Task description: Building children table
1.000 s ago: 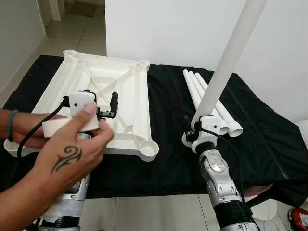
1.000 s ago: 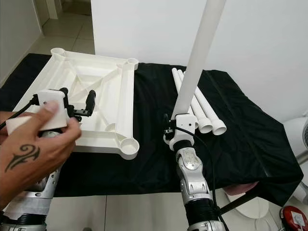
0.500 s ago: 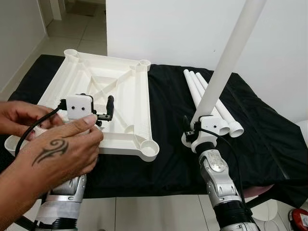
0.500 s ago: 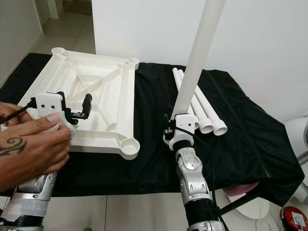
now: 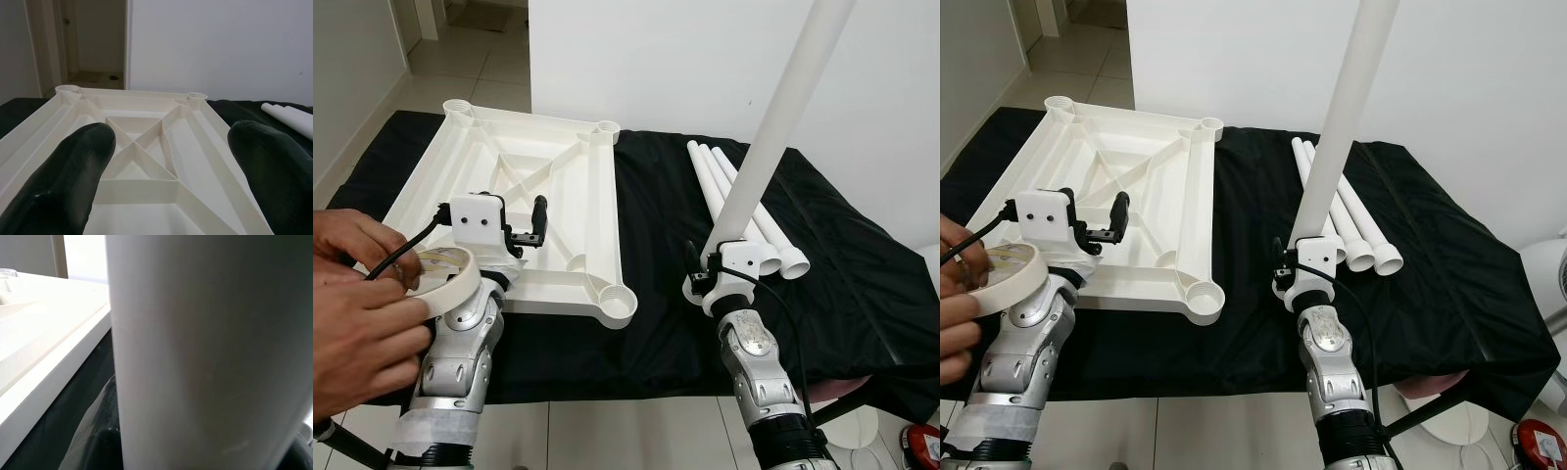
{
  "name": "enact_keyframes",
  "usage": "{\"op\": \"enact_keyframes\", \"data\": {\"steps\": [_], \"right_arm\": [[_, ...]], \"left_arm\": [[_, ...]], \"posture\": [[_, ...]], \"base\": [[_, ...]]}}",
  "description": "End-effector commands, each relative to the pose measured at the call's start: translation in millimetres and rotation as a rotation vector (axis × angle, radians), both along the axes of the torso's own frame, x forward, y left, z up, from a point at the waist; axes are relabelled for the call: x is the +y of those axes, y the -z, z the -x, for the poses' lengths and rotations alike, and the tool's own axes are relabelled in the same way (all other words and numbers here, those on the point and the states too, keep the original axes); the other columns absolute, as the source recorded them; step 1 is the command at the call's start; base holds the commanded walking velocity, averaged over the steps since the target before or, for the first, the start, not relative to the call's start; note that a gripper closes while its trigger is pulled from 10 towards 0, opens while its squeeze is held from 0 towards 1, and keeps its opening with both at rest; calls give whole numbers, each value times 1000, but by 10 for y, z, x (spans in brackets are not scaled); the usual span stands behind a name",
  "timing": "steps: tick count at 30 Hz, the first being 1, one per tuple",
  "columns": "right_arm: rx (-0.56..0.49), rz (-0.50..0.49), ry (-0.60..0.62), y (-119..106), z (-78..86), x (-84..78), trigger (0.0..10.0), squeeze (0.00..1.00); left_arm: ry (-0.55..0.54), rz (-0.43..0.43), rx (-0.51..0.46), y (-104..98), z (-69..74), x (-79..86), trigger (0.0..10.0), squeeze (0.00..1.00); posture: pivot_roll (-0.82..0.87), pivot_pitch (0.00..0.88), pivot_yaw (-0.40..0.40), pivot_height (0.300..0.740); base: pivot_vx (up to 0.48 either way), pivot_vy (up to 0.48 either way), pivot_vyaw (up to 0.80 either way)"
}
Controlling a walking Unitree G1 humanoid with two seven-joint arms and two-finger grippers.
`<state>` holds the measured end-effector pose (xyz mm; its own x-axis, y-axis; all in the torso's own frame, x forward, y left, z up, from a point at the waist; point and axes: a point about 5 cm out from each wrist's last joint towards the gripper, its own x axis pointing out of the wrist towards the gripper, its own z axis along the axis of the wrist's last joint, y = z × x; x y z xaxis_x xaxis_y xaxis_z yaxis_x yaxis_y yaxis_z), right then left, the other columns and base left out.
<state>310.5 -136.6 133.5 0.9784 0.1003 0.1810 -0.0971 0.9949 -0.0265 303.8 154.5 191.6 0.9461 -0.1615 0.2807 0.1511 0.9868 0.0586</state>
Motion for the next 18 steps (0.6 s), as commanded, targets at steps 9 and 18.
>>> {"op": "enact_keyframes", "data": {"steps": [9,18], "right_arm": [[-29,1,5,-42,12,2,10000,0],[-27,1,3,-35,11,5,10000,0]], "left_arm": [[51,-19,12,20,-5,-98,10000,0],[51,-23,10,11,-7,-91,10000,0]], "posture": [[46,0,-86,740],[49,0,-85,740]], "base": [[0,0,0],[0,0,0]]}}
